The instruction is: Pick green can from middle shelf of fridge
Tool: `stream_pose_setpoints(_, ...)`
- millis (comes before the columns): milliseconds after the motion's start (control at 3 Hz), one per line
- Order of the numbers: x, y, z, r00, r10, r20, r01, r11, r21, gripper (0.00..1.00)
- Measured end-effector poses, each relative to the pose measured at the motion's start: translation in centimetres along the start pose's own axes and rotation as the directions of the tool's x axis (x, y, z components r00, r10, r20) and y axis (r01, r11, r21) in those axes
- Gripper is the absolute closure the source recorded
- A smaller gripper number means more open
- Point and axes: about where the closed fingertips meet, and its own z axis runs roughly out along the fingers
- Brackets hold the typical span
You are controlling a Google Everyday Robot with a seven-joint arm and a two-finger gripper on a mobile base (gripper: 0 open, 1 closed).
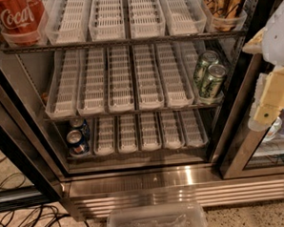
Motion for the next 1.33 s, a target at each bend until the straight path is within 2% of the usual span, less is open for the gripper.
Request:
stream_pose_setpoints(333, 0.0, 0.0, 0.0, 1.000, 0.001, 0.001, -0.001, 1.0000, 0.002, 0.00)
stream_pose_setpoints(667, 0.6, -0.2, 1.1, 0.998, 0.042, 0.039, -0.044, 0.9977, 0.051, 0.00)
stream_pose_setpoints(1000, 2.5, 0.7, 3.4, 0.983, 0.147, 0.108, -0.157, 0.9828, 0.097, 0.00)
stream_pose_setpoints(1333, 3.6, 1.1, 5.7, 0.946, 0.245, 0.212, -0.276, 0.9527, 0.128, 0.00)
